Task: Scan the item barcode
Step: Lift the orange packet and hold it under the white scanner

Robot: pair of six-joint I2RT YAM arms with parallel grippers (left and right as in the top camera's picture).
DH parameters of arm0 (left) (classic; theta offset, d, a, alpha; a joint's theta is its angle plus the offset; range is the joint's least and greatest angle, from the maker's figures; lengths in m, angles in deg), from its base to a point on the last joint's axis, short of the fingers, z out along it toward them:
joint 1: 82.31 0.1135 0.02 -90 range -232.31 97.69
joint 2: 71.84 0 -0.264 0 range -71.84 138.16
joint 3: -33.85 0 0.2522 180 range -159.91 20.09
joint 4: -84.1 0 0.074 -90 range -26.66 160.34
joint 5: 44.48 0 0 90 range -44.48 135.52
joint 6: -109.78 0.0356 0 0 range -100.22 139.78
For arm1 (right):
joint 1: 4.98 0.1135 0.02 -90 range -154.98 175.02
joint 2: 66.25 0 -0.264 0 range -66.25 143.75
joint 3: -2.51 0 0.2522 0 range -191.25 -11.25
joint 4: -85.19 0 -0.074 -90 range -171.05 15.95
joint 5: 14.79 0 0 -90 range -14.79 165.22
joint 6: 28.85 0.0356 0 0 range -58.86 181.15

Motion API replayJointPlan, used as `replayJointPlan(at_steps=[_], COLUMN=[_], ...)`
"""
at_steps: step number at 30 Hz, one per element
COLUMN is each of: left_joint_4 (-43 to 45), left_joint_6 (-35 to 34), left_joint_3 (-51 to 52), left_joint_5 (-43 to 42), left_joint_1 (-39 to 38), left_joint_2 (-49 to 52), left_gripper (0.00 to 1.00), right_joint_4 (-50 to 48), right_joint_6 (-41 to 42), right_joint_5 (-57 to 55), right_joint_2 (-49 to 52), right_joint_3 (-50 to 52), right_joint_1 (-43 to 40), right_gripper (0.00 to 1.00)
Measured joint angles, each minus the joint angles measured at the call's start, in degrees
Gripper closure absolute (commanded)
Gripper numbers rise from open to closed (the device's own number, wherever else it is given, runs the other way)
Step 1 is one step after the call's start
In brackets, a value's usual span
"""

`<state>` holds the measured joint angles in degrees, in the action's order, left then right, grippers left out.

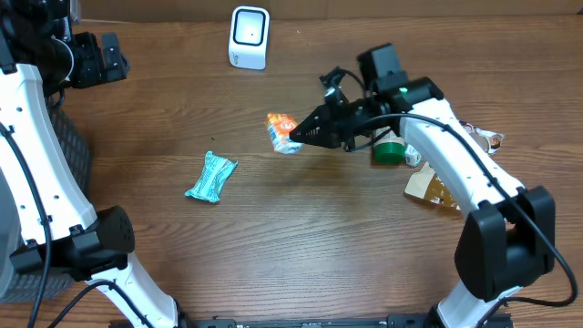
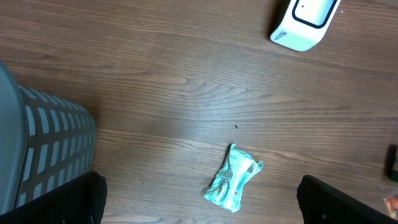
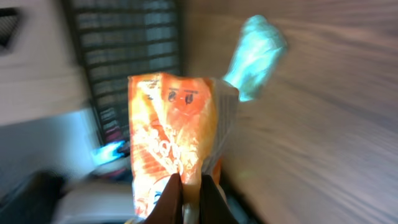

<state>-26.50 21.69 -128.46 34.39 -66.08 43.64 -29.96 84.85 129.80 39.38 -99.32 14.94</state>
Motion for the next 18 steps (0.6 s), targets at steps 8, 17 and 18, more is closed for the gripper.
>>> replayJointPlan(at_steps=[8, 17, 18], left_joint_4=[0.0, 0.0, 0.0], left_joint_6=[0.0, 0.0, 0.0], left_joint_3=[0.0, 0.0, 0.0], left_joint_5=[0.0, 0.0, 0.0], left_joint_1=[0.0, 0.0, 0.0], left_joint_2=[0.0, 0.0, 0.0], left_gripper=[0.0, 0.0, 0.0], right_joint_4=[11.5, -14.2, -18.8], right_joint_6=[-3.8, -22.3, -25.8], right_joint_5=[-31.1, -69.1, -73.2], right_joint_2=[1.8, 11.4, 14.7], right_joint_3=[-33.4, -41.0, -40.9], right_joint_1=[5.8, 14.5, 15.0], right_gripper=[0.96, 0.96, 0.96])
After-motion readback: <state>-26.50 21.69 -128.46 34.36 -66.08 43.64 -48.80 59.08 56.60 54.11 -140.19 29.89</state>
